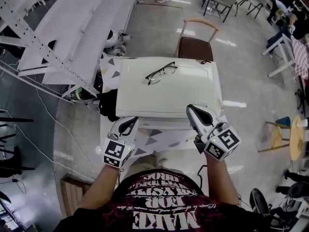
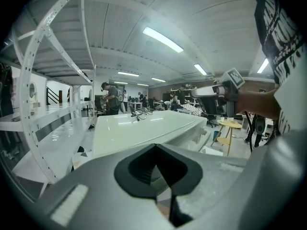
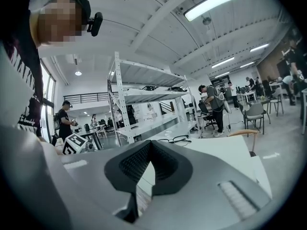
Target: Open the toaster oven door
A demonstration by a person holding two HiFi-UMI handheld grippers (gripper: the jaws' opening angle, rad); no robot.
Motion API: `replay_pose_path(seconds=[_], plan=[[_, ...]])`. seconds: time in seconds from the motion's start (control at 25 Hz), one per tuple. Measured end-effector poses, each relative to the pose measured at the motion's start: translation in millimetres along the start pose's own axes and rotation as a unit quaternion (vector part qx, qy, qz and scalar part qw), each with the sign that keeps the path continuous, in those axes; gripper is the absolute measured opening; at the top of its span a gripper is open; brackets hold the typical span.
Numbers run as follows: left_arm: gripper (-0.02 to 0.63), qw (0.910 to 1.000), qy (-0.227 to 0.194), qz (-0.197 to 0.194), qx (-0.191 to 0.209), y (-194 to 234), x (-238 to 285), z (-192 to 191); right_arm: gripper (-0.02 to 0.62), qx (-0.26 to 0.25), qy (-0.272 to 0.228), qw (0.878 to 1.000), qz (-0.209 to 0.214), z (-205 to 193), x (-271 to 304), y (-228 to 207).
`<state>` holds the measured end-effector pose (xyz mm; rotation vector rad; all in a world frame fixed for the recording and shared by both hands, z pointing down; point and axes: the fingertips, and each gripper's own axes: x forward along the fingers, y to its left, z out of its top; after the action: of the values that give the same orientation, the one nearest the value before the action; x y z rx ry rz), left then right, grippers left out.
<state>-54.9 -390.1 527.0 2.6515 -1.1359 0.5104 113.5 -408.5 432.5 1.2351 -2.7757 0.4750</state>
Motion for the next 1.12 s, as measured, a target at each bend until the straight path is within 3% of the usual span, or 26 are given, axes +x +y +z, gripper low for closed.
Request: replay_pose_path(seconds=[0.44, 0.68, 1.12], plan=[[0.0, 0.9996, 0.023, 0.016, 0.006, 4, 3, -19, 0.026, -0.01, -0.012, 1.0, -0.007, 13, -5, -11], [0.001, 0.9977, 0.067, 0.003, -0.011, 1, 5, -27, 0.026, -0.009, -0.014, 1.0, -0.001, 12, -12, -3], [0.0, 0.995, 0.098, 0.016, -0.004, -19, -6, -40, 0.026, -0.012, -0.025, 1.0, -0.005, 16, -45, 5]])
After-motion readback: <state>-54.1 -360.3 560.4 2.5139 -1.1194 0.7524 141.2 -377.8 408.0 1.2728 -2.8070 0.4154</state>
